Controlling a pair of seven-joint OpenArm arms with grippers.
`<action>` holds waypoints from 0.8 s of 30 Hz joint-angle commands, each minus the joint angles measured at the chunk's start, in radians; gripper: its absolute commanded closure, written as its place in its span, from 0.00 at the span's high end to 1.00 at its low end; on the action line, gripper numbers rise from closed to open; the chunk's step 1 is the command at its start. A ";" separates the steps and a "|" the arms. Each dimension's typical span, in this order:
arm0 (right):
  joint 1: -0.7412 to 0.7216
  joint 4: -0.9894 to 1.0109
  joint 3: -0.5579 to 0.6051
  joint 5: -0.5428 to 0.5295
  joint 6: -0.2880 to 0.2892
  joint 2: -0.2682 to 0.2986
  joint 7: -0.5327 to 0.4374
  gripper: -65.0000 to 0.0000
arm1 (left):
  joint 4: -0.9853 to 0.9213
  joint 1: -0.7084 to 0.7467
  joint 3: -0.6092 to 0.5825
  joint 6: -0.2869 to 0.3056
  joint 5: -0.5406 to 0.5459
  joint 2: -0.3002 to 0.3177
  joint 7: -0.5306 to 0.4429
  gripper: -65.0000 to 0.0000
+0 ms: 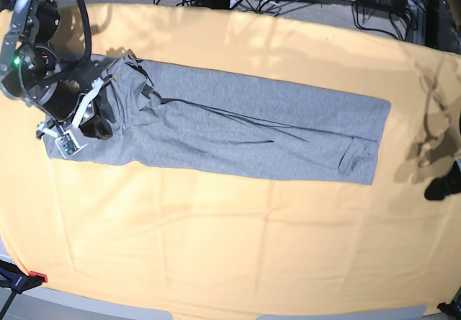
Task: Layout the t-shirt on the table in an organized manner, then fold the t-shirt properly
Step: 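Keep the right gripper pinning the strip end while adjusting its grip, then move the left gripper to the strip's other end and grasp it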
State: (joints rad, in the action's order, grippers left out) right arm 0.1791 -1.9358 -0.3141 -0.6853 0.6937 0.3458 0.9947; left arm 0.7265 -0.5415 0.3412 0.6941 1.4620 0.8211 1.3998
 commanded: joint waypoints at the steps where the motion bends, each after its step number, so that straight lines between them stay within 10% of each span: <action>1: -0.018 0.018 -0.007 -0.002 0.004 0.015 -0.023 0.00 | 0.013 0.012 0.007 0.004 0.022 0.024 -0.004 0.68; 19: -0.058 0.226 0.027 0.191 -0.024 -0.008 -0.042 0.00 | 0.013 0.165 0.041 0.004 0.022 -0.100 -0.060 0.69; 24: -0.059 0.226 0.027 0.185 -0.024 -0.008 -0.042 0.00 | 0.013 0.171 0.041 0.004 -0.220 -0.167 -0.226 0.69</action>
State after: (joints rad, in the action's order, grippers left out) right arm 0.1318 -1.7008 -0.2836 -0.4976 0.6735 0.3241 0.9569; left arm 0.7288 -0.3553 0.3752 0.6998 1.2499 0.6312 1.1633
